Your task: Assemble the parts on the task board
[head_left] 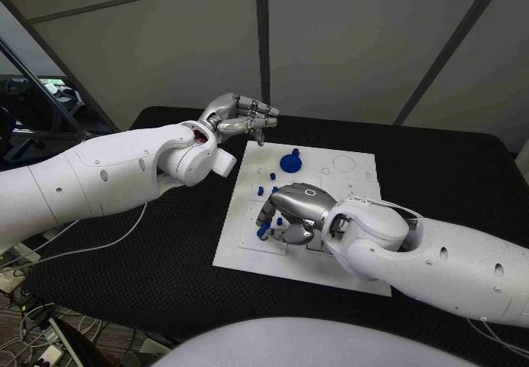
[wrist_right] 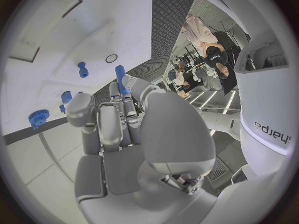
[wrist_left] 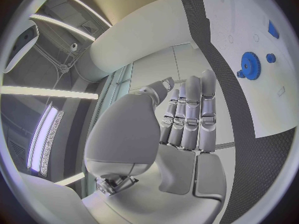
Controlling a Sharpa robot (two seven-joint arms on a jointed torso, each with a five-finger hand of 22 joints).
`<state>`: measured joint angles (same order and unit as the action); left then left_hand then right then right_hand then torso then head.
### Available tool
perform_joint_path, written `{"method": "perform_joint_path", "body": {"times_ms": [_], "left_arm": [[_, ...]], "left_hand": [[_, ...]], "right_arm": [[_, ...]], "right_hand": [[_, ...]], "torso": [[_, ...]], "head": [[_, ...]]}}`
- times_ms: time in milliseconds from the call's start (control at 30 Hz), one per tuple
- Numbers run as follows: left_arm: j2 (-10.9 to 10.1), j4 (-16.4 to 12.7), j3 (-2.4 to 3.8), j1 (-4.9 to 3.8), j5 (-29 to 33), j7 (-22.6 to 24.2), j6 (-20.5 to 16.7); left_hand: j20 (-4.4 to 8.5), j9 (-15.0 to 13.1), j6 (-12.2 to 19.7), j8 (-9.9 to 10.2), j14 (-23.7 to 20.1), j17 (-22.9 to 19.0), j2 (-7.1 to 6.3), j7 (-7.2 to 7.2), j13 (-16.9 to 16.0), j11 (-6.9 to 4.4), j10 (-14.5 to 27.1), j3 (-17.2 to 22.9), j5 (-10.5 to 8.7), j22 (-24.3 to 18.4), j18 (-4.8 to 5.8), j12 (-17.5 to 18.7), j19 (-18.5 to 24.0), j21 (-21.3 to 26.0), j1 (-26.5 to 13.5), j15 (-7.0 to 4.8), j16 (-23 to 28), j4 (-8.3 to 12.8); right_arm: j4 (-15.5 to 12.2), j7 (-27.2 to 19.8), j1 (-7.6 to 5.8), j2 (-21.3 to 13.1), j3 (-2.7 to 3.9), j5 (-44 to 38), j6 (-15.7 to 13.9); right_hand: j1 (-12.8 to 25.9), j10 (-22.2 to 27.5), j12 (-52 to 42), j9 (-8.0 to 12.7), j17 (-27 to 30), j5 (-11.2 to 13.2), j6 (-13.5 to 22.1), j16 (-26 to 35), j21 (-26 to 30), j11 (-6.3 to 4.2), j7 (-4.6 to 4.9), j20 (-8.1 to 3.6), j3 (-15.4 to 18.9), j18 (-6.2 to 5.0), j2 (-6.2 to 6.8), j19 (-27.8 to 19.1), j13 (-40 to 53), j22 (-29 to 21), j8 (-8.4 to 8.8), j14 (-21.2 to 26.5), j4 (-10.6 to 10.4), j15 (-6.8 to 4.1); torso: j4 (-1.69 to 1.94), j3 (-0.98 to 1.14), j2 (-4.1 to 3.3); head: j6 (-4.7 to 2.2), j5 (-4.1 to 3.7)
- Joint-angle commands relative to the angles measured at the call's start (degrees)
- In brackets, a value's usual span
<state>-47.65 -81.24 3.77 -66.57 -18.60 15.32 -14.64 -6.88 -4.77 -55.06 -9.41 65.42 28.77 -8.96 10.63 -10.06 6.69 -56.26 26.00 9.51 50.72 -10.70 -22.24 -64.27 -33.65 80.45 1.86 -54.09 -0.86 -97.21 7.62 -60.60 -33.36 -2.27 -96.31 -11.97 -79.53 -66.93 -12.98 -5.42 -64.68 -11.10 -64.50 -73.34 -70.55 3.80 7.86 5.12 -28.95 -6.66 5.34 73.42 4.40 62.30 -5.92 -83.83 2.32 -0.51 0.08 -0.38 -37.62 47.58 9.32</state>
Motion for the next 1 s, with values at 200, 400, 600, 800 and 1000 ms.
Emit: {"method": "perform_joint_path", "body": {"times_ms": [200, 400, 600, 800, 1000], "left_arm": [[0.11, 0.06, 0.02, -0.07, 0.11, 0.4, 0.63], [0.12, 0.09, 0.02, -0.07, 0.11, 0.38, 0.65], [0.09, 0.08, 0.02, -0.07, 0.11, 0.36, 0.67], [0.05, 0.06, 0.02, -0.07, 0.11, 0.33, 0.67], [0.04, 0.04, 0.02, -0.07, 0.11, 0.3, 0.71]], "left_hand": [[-0.14, 0.08, 0.5, -0.14, -0.35, -0.14, 0.54, 0.0, -0.12, -0.08, 0.46, -0.35, 0.02, -0.09, 0.25, -0.41, 0.22, 0.38, 0.09, -0.12, 0.31, 0.2], [-0.14, 0.08, 0.5, -0.14, -0.35, -0.14, 0.54, 0.0, -0.12, -0.08, 0.46, -0.35, 0.02, -0.09, 0.25, -0.41, 0.22, 0.38, 0.09, -0.12, 0.31, 0.2], [-0.14, 0.08, 0.5, -0.14, -0.35, -0.14, 0.54, 0.0, -0.12, -0.08, 0.46, -0.35, 0.02, -0.09, 0.25, -0.41, 0.22, 0.38, 0.09, -0.12, 0.31, 0.2], [-0.14, 0.08, 0.5, -0.14, -0.35, -0.14, 0.54, 0.0, -0.12, -0.08, 0.46, -0.35, 0.02, -0.09, 0.25, -0.41, 0.22, 0.38, 0.09, -0.12, 0.31, 0.2], [-0.14, 0.08, 0.5, -0.14, -0.35, -0.14, 0.54, 0.0, -0.12, -0.08, 0.46, -0.35, 0.02, -0.09, 0.25, -0.41, 0.22, 0.38, 0.09, -0.12, 0.31, 0.2]], "right_arm": [[0.54, -0.09, 0.01, 0.44, -0.11, -2.74, 2.22], [0.88, 0.31, 0.04, 0.61, -0.16, -3.44, 3.29], [1.21, 0.88, 0.06, 0.75, -0.22, -4.29, 4.28], [1.36, 1.38, 0.08, 0.92, -0.29, -5.2, 4.75], [1.43, 1.55, 0.09, 1.24, -0.96, -5.76, 4.89]], "right_hand": [[0.31, -0.15, 0.14, -0.06, -0.13, -0.33, 0.05, -0.39, -0.27, 0.26, 0.31, 0.12, -0.36, 0.63, -0.15, 0.11, 0.05, -0.05, -0.31, -2.01, 0.1, -0.22], [0.32, -0.16, 0.16, -0.07, -0.14, -0.35, 0.04, -0.4, -0.28, 0.26, 0.31, 0.13, -0.37, 0.63, -0.17, 0.11, 0.05, -0.04, -0.31, -2.01, 0.1, -0.21], [0.32, -0.16, 0.16, -0.07, -0.14, -0.35, 0.04, -0.4, -0.28, 0.26, 0.31, 0.13, -0.37, 0.63, -0.17, 0.11, 0.05, -0.04, -0.31, -2.01, 0.1, -0.21], [0.34, -0.21, 0.17, -0.07, -0.09, -0.35, 0.01, -0.38, -0.29, 0.26, 0.31, 0.14, -0.38, 0.63, -0.2, 0.1, 0.06, -0.03, -0.32, -2.0, 0.1, -0.2], [0.34, -0.21, 0.17, -0.07, -0.09, -0.35, 0.01, -0.38, -0.29, 0.26, 0.31, 0.14, -0.38, 0.63, -0.2, 0.1, 0.06, -0.03, -0.32, -2.0, 0.1, -0.2]], "torso": [[0.04, 0.01, -0.05], [0.02, -0.02, 0.03], [0.02, -0.02, 0.02], [0.04, -0.03, 0.03], [0.01, -0.01, -0.02]], "head": [[0.15, 0.05], [0.34, 0.04], [0.41, 0.07], [0.41, 0.05], [0.36, 0.08]]}}
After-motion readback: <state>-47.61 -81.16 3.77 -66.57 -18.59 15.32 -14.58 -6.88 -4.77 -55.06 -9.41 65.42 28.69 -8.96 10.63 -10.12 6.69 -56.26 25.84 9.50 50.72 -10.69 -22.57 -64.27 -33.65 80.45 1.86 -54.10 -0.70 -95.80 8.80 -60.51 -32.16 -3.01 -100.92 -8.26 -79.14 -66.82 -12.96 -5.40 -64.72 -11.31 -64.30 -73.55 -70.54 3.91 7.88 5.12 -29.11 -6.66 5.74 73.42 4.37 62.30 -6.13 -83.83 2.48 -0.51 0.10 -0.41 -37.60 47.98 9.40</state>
